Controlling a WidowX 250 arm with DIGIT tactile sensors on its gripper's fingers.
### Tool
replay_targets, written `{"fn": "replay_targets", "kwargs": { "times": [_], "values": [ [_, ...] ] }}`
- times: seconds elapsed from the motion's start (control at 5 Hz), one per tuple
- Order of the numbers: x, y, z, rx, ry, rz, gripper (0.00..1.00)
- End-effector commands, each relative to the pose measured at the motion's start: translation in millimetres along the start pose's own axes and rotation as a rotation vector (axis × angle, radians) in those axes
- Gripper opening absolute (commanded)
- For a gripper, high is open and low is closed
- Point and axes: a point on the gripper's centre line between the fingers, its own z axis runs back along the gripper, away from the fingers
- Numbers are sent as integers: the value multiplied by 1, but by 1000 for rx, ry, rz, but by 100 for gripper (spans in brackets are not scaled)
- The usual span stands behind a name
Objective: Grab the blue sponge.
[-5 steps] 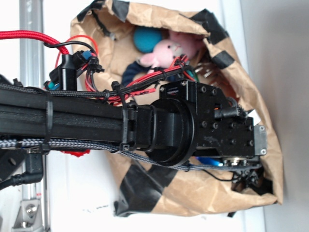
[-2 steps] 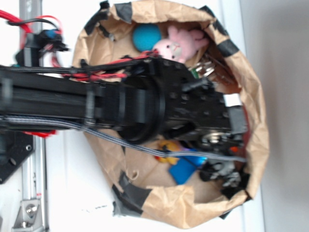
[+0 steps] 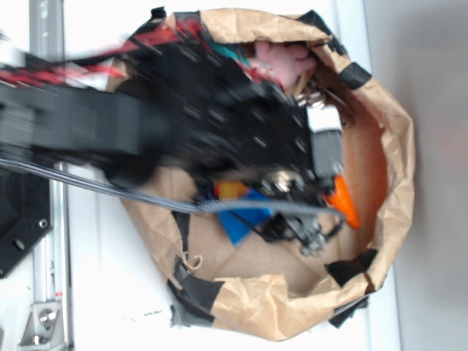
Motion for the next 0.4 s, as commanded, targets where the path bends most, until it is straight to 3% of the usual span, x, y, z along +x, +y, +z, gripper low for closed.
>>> {"fn": "replay_targets", "kwargs": {
  "times": [0.0, 0.2],
  "values": [
    [-8, 2, 86, 5, 17, -73, 0],
    [-17, 7, 99, 8, 0, -136, 0]
  ]
}}
